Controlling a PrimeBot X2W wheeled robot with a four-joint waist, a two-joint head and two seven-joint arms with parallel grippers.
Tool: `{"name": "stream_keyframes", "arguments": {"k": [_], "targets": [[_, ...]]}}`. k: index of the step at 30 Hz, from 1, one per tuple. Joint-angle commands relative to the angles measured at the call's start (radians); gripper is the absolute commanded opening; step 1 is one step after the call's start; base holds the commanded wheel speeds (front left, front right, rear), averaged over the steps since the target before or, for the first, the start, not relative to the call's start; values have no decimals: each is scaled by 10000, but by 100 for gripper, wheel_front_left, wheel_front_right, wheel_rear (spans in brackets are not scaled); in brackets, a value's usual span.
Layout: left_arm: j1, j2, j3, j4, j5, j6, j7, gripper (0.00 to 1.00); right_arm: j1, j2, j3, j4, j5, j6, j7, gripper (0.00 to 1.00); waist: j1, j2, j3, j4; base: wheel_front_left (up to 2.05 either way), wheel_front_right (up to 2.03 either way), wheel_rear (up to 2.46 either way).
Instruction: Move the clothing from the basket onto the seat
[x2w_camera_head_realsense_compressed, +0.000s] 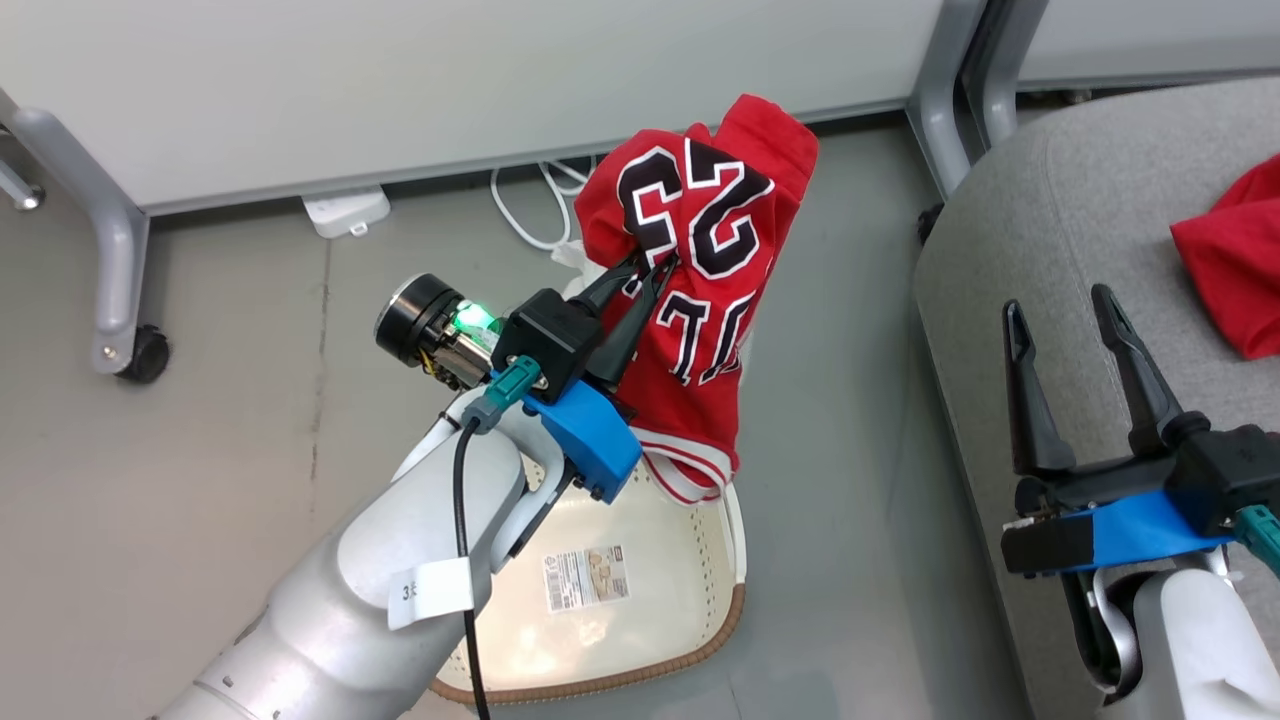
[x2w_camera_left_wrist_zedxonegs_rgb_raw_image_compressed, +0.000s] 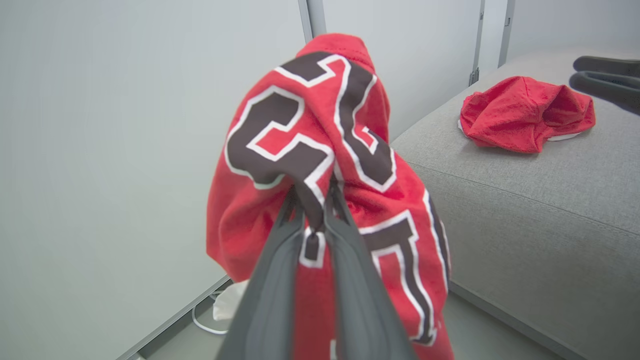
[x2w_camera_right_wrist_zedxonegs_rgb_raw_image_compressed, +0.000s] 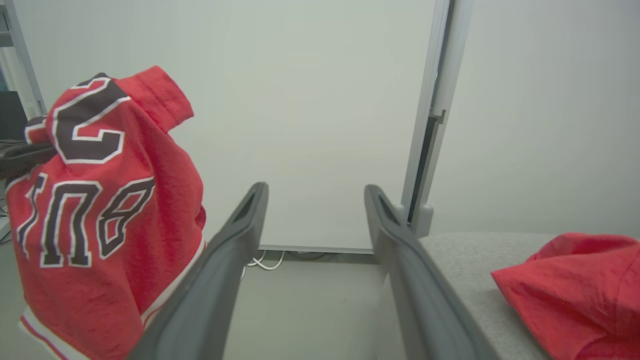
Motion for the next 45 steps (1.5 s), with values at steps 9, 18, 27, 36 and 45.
{"name": "stream_keyframes", "arguments": {"k": [9, 18, 27, 36, 45], "targets": [[-45, -278, 284, -37, 204, -219, -49, 0, 679, 93, 92, 204, 122, 1, -30, 100, 2, -1, -920, 290, 0, 0, 0], [87, -426, 290, 105, 265, -357, -50, 0, 1010, 160, 123, 290, 193, 1, -30, 100, 2, -1, -1353, 397, 0, 0, 0], [137, -490, 312, 131, 336, -434, -50, 0, 984, 165, 245, 306, 184, 1, -30, 100, 2, -1, -1412, 450, 0, 0, 0], [116, -517, 378, 129, 391, -439, -50, 0, 865, 14, 1049, 435, 214, 1, -30, 100, 2, -1, -1356, 468, 0, 0, 0], [-59, -566, 440, 98, 492, -507, -50, 0, 216, -383, 2847, 866, 362, 1, -30, 100, 2, -1, -1137, 562, 0, 0, 0]]}}
